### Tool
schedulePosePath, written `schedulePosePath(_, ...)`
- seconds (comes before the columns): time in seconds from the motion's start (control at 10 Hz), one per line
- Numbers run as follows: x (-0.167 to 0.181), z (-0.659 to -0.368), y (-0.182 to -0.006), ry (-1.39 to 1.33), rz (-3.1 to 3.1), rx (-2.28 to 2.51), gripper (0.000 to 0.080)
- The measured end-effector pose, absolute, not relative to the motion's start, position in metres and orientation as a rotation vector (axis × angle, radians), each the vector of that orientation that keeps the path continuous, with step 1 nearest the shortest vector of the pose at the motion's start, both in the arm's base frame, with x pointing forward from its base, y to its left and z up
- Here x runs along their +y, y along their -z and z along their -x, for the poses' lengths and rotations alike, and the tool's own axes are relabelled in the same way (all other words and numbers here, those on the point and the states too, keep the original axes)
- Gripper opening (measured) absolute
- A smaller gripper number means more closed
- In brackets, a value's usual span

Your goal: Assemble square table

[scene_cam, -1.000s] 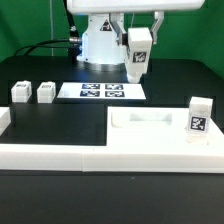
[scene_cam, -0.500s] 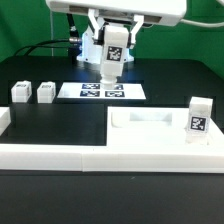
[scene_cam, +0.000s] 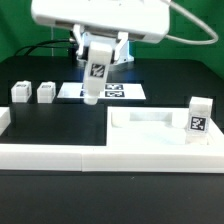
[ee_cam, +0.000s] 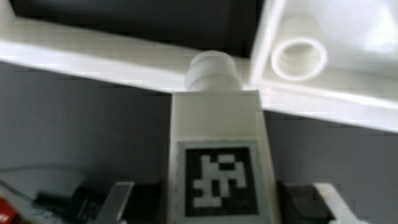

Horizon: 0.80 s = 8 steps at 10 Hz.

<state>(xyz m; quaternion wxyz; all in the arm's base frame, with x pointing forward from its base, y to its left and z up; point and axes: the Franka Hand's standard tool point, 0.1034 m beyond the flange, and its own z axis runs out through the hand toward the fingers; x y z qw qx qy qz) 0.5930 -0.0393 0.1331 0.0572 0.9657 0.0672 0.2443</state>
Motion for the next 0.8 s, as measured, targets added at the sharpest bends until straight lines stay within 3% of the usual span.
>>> schedulePosePath(0.2,-0.023,-0.612,-0.127,-0.749,-3.008,0.228,0.0290)
schedulePosePath(0.5,0.052,-0.624,-0.135,-0.740,-3.160,-0.091,0.0290)
schedulePosePath(0.8,0.040,-0.623,-0.131,-0.734,-3.111,0.012,0.0290)
